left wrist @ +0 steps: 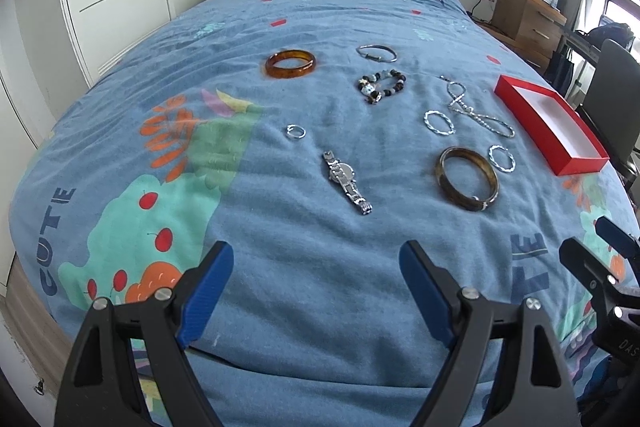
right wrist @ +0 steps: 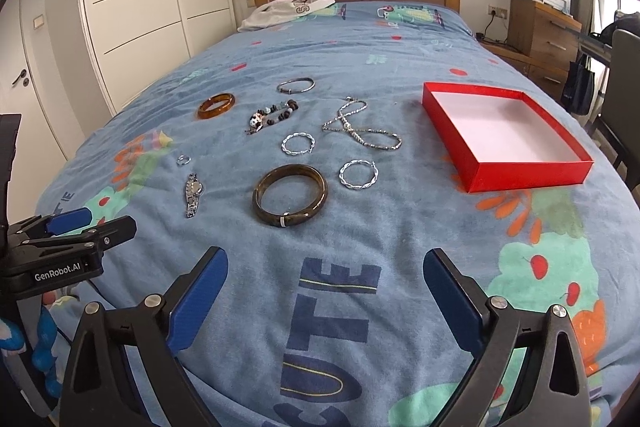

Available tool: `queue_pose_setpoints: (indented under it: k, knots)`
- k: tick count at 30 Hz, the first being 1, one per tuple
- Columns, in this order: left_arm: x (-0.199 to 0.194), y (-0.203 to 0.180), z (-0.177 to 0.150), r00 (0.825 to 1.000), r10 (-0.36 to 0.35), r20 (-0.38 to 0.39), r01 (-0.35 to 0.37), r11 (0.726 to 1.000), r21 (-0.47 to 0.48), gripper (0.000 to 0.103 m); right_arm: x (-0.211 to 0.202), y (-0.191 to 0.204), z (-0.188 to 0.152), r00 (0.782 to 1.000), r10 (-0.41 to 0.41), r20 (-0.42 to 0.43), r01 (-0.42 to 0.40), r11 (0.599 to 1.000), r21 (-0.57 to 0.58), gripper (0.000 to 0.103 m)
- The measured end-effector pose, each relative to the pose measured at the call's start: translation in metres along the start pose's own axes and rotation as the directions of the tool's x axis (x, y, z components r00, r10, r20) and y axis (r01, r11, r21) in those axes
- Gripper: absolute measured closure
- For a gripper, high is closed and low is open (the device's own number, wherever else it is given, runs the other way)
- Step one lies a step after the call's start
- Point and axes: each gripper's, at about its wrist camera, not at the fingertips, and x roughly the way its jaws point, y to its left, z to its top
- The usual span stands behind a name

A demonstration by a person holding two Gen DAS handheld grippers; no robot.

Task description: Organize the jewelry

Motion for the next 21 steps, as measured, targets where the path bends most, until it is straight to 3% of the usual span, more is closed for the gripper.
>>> queue_pose_setpoints:
  k: [21]
  knots:
    - [0.045,0.003,0.028,0.999,-0.035,-0.028,0.034,0.999,-0.013,0.018,0.038,-0.016,0.012,0.999,0.039,-0.029,-0.039,0.999,0.015,0.018]
